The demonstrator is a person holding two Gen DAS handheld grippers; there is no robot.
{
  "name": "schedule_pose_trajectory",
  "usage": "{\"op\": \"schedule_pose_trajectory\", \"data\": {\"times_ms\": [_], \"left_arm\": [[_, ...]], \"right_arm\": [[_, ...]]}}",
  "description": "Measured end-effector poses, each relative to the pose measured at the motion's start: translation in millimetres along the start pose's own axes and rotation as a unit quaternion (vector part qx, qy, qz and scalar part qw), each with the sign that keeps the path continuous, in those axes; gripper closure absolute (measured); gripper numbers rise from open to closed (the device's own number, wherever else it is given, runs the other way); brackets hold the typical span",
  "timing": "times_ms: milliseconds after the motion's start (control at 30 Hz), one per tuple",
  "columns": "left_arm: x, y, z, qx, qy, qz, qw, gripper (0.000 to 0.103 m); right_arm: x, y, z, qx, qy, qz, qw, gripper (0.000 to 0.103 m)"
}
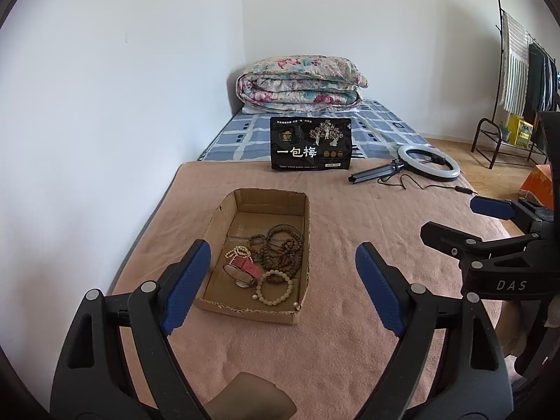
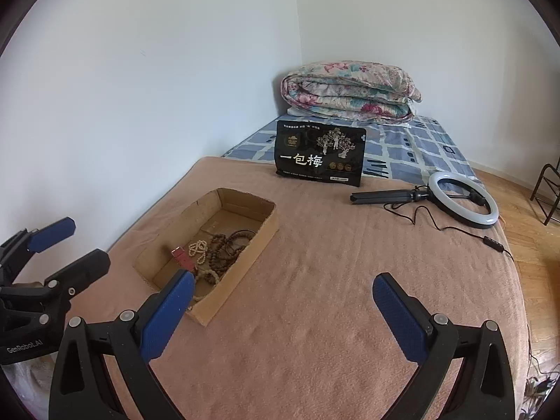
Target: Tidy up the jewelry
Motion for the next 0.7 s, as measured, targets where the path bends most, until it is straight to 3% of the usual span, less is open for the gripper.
{"op": "schedule_pose_trajectory", "data": {"times_ms": [100,167,333,700], "left_arm": [[2.0,-3.9,0.3,-0.001,0.004,0.007,1.0000,0.013],[2.4,-6.5,1.8,-0.006,0.009,0.011,0.9999,0.000],[0.7,-9.1,4.3,-0.015,0.010,0.002,0.9998,0.000],[9.7,-18.3,-0.5,-0.015,0.004,0.027,0.9995,0.000]], "right_arm": [[3.9,-3.4,-4.4,0.007,-0.001,0.003,1.000,0.000],[5.3,-4.7,-7.5,0.009,0.000,0.005,1.000,0.000],[7.7,-8.6,-16.7,0.021,-0.002,0.007,1.000,0.000],[13.5,-14.4,-31.5,0.034,-0.014,0.018,0.999,0.000]]}}
Point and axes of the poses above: each gripper's, at about its wrist camera, not at the fingertips, and y roughly against the way its jaws point, z to its left, x to its underside, the point moved 9 cm from there along -y, roughly the way its jaws point, and after that the axes turned 10 degrees about -z, right-handed, at the moved point
